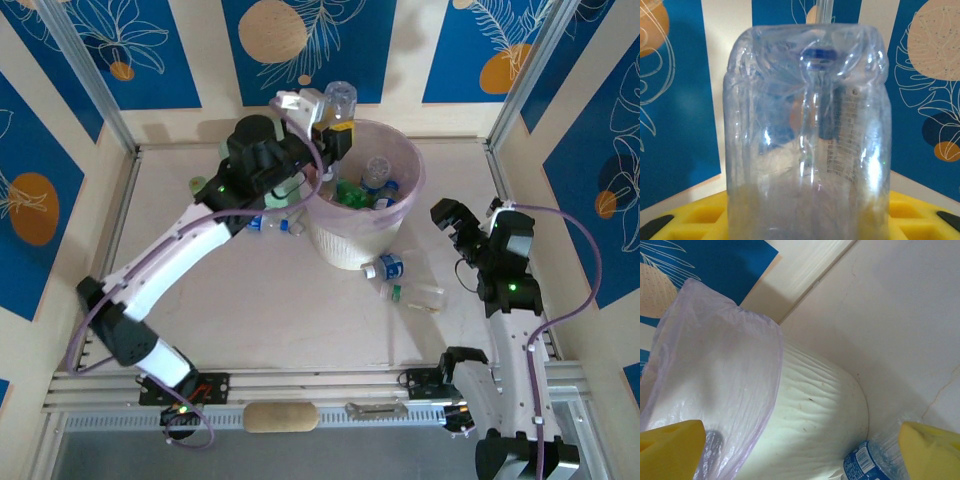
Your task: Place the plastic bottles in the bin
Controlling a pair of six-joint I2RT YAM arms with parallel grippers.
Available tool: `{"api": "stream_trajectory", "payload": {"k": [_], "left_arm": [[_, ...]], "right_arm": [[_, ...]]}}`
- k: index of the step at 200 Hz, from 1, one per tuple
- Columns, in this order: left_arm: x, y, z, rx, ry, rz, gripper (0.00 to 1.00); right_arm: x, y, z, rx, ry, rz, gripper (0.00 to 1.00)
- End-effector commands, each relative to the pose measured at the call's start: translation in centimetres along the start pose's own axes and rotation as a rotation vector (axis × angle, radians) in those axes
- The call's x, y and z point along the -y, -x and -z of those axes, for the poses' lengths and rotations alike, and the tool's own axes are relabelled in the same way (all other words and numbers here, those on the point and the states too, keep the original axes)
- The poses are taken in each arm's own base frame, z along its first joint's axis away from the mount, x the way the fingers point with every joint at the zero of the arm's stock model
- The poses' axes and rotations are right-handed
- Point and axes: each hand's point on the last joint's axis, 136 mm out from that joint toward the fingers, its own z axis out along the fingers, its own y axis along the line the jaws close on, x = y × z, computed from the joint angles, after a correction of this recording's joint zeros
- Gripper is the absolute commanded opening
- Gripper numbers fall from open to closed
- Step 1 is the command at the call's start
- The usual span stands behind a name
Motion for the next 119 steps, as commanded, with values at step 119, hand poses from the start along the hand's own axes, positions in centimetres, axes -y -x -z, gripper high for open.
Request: {"api": "stream_trajectory", "payload": {"k": [119], "left_arm": [[-1.2,-13.6,-6.7,-0.569,-0.156,0.075,0.48]], "right_arm": [[0.3,-0.3,1.0,0.002,0.003,0.002,0.99]]}}
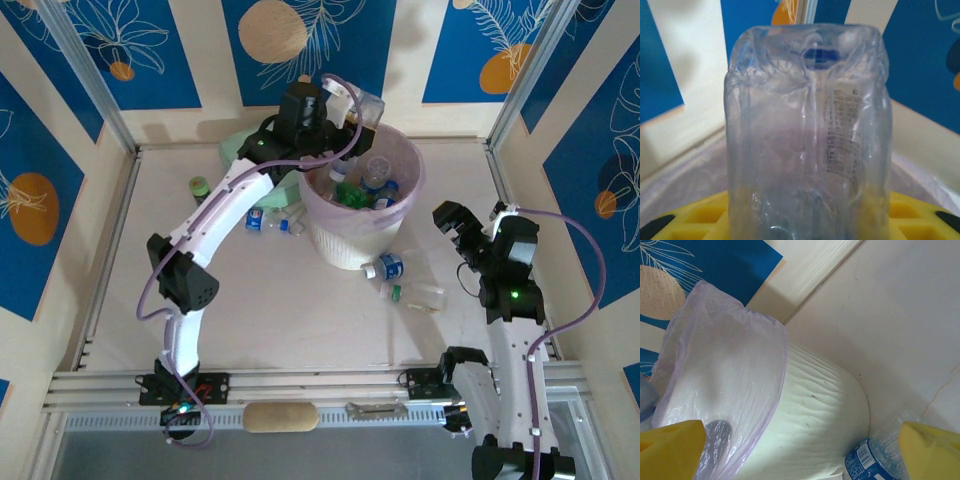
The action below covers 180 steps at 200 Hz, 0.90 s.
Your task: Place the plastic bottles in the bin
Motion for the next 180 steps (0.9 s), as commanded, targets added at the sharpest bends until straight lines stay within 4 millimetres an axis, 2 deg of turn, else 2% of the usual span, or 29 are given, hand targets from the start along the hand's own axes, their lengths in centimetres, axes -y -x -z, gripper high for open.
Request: {"api": "stream_trajectory", "payload": {"k": [1,34,51,65,75,106,145,154,180], "left_arm": [[0.4,-3.6,-0.4,-0.155,-0.048,0.007,0.48],[-0.3,-6.0,-1.1,-0.236,-0.026,0.016,0.49],[-0.3,-6.6,-1.2,-0.256,-0.027,0.026,0.54],[-0.2,-6.5,-1.1,-0.256,-0.033,0.039,0.61],[0.2,-6.2,-1.0,-0.247,-0.043,0.048,0.71],[1.6,-3.8,0.4,-0.182,-0.076,0.056,1.0],[3.0,-0.9,3.3,-0.057,-0.091,0.048,1.0],[3.2,-0.2,4.6,-0.01,-0.081,0.038,1.0],[2.5,-0.1,7.5,0.098,0.0,0.024,1.0]], "right_arm": [[0.4,-0.4,-0.1,-0.015,-0.007,0.003,0.99],[0.4,-0.3,0.0,-0.017,-0.01,0.003,0.99],[0.3,-0.3,0.0,-0.018,-0.012,0.003,0.99],[0.4,-0.3,-0.1,-0.025,-0.017,0.001,0.99],[0.4,-0.3,-0.2,-0.03,-0.021,-0.001,0.99],[1.6,-0.6,-0.3,-0.05,-0.088,-0.014,0.99],[2.9,-1.1,-0.4,-0.085,-0.132,-0.038,0.99],[3.2,-1.3,-0.6,-0.104,-0.131,-0.049,0.99],[4.3,-2.6,-0.9,-0.159,-0.156,-0.103,0.99]]}}
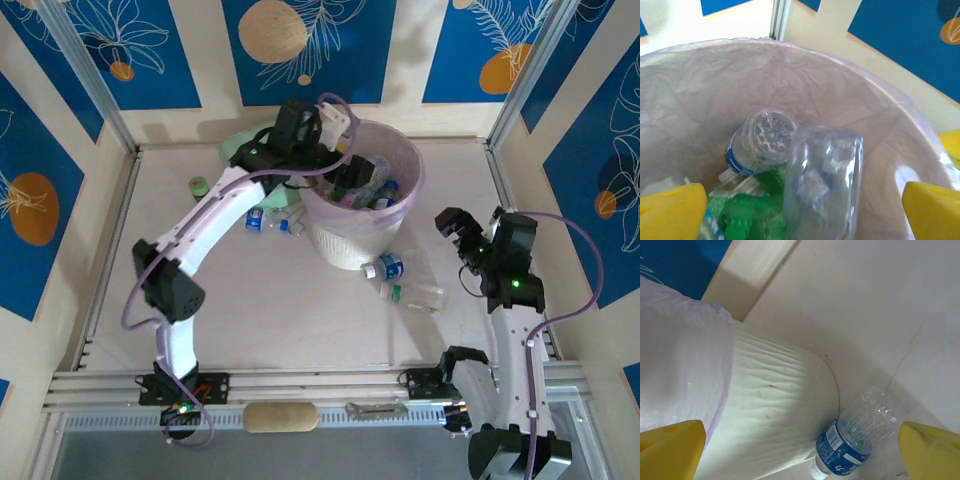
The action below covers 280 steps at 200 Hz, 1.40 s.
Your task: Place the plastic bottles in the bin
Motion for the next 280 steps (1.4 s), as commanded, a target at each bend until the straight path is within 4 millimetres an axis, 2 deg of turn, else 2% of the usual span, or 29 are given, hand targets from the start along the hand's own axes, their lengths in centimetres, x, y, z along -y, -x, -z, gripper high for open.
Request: {"api": "stream_trajectory", "payload": {"k": [1,15,35,56,78,94,115,139,156,193,240,280], "left_arm": [[1.0,3.8,4.4,0.221,0.045,-0.044,1.0],[0.4,3.2,6.2,0.283,0.103,-0.042,1.0],[-1.3,0.8,8.2,0.323,0.213,-0.021,1.0],[-3.6,-3.1,10.0,0.326,0.336,0.031,1.0],[-5.9,-8.9,10.9,0.3,0.437,0.135,1.0],[-6.6,-12.9,11.2,0.292,0.457,0.218,1.0],[-7.1,-17.0,11.3,0.254,0.472,0.293,1.0],[-7.8,-20.3,11.8,0.213,0.517,0.343,1.0],[-8.3,-21.3,12.5,0.223,0.554,0.351,1.0],[-8.7,-20.6,13.5,0.246,0.589,0.31,1.0],[-8.7,-20.1,12.8,0.234,0.586,0.284,1.0],[-8.7,-20.6,12.2,0.225,0.573,0.31,1.0]], "right_arm": [[0.6,-1.3,-0.1,-0.067,-0.011,-0.034,0.99],[1.5,-2.1,-0.2,-0.097,-0.049,-0.079,1.0],[2.9,-3.3,-0.2,-0.131,-0.113,-0.127,1.0],[3.9,-5.1,0.0,-0.179,-0.162,-0.172,1.0],[4.4,-7.8,0.0,-0.265,-0.187,-0.239,1.0],[5.1,-9.8,0.1,-0.319,-0.232,-0.262,1.0],[6.2,-12.2,0.4,-0.351,-0.316,-0.277,0.99],[7.3,-14.7,0.4,-0.388,-0.387,-0.326,0.98],[8.1,-15.8,0.1,-0.393,-0.426,-0.357,0.97],[9.2,-16.8,-1.5,-0.402,-0.461,-0.402,0.94],[9.6,-15.5,-3.6,-0.357,-0.467,-0.419,0.94],[11.7,-14.6,-4.3,-0.319,-0.498,-0.492,0.94]]}}
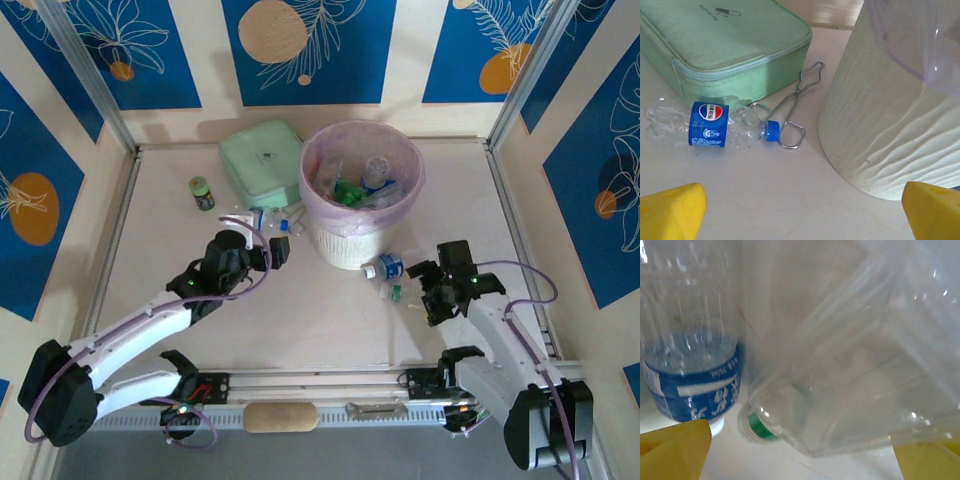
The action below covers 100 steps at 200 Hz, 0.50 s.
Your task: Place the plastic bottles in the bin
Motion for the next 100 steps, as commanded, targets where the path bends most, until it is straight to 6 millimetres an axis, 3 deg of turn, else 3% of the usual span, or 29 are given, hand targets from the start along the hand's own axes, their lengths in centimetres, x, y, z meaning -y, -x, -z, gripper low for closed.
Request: {"api": "stream_trajectory", "payload": {"k": [1,47,100], "left_arm": [[0.3,1.6,0.0,0.046,-0.008,0.018,1.0],[0.2,1.5,0.0,0.045,-0.001,0.015,1.0],[0.4,1.5,-0.1,0.046,-0.013,0.025,1.0]], "right_arm": [[0.9,1.0,-0.8,0.013,-0.008,-0.051,0.94],[2.1,2.1,-2.1,0.015,0.003,-0.128,0.93],[1.3,2.2,-3.5,0.007,-0.002,-0.111,0.92]]}}
